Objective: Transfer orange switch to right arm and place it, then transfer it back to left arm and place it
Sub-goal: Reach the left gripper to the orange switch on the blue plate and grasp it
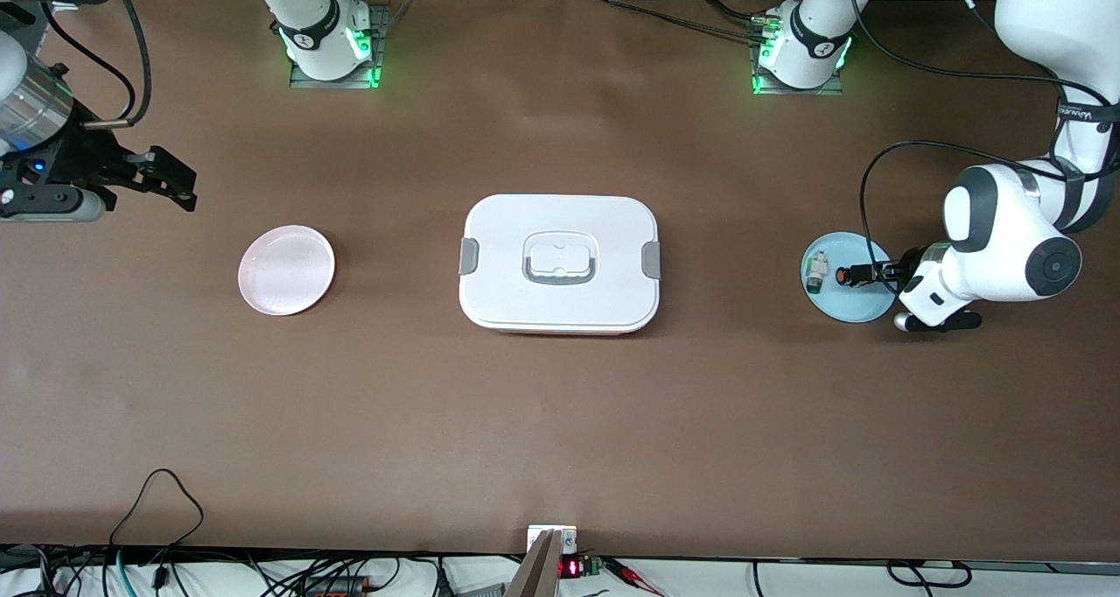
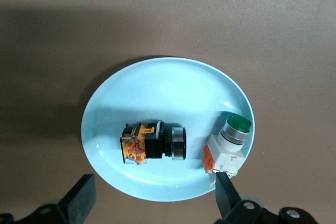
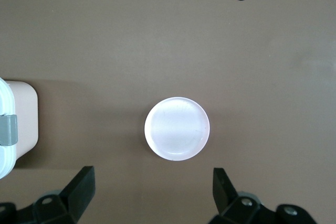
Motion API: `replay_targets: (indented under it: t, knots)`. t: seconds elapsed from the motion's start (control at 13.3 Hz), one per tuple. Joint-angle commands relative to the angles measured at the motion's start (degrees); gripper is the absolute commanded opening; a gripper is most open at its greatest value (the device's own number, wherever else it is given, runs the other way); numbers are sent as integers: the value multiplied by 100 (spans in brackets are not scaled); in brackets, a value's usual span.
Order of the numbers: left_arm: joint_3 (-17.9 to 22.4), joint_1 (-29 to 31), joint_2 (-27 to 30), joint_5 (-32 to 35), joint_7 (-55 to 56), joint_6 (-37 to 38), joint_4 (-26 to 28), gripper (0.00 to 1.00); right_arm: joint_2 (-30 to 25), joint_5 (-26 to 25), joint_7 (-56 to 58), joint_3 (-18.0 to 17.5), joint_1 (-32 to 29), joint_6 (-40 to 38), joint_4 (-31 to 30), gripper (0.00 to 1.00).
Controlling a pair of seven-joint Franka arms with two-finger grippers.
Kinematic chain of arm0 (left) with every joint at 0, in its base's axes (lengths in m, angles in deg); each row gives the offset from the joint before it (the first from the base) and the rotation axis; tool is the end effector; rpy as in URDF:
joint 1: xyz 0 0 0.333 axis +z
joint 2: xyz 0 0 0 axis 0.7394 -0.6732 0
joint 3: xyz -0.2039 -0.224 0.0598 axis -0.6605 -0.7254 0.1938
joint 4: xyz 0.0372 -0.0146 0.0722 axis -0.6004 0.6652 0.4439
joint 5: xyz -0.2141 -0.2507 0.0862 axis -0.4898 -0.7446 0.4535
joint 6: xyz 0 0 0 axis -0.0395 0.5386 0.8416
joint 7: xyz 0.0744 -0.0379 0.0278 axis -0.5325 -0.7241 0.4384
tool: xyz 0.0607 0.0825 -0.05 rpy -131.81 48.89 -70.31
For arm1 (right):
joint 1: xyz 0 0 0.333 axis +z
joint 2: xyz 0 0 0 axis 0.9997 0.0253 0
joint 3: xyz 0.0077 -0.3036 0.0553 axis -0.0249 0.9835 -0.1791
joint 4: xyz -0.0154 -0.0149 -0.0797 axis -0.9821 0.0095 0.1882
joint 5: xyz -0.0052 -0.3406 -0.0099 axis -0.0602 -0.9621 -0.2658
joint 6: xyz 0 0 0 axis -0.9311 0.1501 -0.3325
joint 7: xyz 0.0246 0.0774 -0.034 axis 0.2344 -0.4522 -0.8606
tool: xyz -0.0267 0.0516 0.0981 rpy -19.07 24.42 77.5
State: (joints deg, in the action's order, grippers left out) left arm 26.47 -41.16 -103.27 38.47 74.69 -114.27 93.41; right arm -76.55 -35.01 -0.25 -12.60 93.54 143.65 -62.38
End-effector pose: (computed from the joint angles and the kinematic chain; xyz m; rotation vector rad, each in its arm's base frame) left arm 0.5368 0.0549 0.2645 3.0367 0.1264 -0.4931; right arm 0.5225 0.0530 0.5993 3.0844 0.0398 0.0752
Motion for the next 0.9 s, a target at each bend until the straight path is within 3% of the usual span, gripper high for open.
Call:
replay_targets:
  t: [0.0, 0.45, 0.67, 0.82]
  knots:
    - [17, -2, -34, -71, -193, -232, 152, 100, -5, -90, -18, -10, 37, -21, 70, 99]
    - [17, 16, -201, -71, -202, -741, 416, 100, -75, 6, -71, -19, 441, -196, 61, 99]
    - [26, 16, -280, -71, -202, -804, 452, 100, -120, 532, -80, -1, 441, -354, 17, 99]
    - [26, 16, -315, -62, -202, -838, 469, 100, -120, 604, -37, 16, 424, -451, -1, 99]
